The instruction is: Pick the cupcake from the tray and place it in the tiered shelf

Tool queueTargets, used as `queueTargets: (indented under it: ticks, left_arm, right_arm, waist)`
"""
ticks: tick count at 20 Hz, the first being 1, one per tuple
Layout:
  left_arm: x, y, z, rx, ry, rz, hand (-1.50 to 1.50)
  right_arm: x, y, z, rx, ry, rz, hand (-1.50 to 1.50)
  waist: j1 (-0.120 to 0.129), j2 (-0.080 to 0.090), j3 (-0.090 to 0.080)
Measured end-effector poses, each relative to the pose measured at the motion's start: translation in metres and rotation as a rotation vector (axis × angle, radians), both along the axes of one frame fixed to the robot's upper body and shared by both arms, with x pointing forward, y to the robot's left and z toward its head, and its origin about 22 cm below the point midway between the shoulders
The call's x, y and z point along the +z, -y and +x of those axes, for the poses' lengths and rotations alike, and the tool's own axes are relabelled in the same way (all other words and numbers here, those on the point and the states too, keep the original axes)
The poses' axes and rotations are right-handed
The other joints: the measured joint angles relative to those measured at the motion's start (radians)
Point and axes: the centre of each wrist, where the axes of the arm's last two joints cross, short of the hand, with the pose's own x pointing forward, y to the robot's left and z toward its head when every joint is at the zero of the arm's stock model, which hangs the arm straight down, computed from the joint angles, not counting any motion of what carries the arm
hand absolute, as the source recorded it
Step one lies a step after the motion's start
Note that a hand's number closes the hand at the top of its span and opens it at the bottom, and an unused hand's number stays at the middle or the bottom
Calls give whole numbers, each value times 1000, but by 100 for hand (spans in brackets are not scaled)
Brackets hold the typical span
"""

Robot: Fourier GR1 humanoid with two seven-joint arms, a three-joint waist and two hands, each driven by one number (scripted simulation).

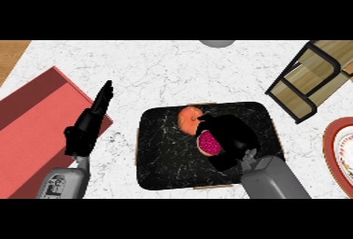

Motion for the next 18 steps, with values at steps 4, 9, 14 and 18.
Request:
queueTargets:
  ticks: [4,9,14,18]
  left_arm:
    - [1,0,-1,3,-16,5,0]
    - [-3,3,-5,6,-39,-1,0]
    - [-8,-5,-11,38,-48,-2,0]
    - [-7,-11,-11,52,-54,-2,0]
  right_arm:
    - [-2,-1,-2,37,58,-14,150]
    - [7,3,-9,51,84,10,150]
    - [0,88,-49,94,75,23,150]
    - [9,156,-79,102,88,77,150]
  waist:
    - [0,0,-2]
    - [-3,2,-3]
    - [-33,-1,-2]
    - [-49,-2,-2]
